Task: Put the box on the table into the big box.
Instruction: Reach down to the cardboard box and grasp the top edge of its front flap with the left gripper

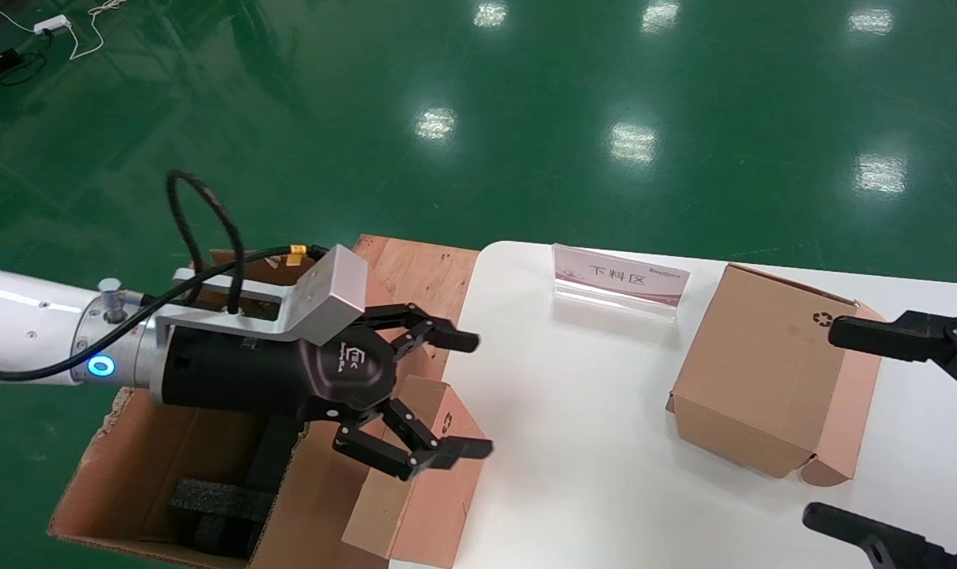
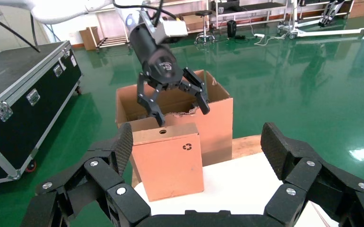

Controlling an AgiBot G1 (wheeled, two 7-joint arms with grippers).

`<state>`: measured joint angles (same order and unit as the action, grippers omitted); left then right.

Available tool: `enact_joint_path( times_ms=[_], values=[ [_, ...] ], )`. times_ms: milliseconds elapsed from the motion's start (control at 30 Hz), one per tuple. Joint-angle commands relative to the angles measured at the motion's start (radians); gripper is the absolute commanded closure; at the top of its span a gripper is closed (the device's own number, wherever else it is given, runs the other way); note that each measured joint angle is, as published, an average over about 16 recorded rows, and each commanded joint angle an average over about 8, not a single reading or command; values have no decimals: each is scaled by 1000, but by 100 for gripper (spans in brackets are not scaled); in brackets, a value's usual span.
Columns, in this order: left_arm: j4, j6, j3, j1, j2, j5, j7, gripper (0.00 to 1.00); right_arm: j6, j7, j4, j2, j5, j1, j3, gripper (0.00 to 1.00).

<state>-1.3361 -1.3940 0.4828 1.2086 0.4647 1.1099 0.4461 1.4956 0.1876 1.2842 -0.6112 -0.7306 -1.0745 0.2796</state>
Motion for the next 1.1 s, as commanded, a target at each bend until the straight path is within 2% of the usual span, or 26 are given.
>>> enact_joint_path(
  times_ms=[33, 333, 533, 733, 1100],
  values=[
    [-11, 8, 33, 31, -10, 51, 38, 0, 0, 0, 0, 0, 0, 0, 0, 0],
    [-98, -1, 142, 213, -25, 313, 294, 0, 0, 0, 0, 0, 0, 0, 0, 0],
    [-124, -16, 202, 325, -10, 422, 415, 0, 0, 0, 0, 0, 0, 0, 0, 0],
    [-136, -32, 270, 416, 2, 451, 503, 0, 0, 0, 0, 0, 0, 0, 0, 0],
    [-142, -66, 438, 582, 23, 404, 677, 0, 0, 0, 0, 0, 0, 0, 0, 0]
  ],
)
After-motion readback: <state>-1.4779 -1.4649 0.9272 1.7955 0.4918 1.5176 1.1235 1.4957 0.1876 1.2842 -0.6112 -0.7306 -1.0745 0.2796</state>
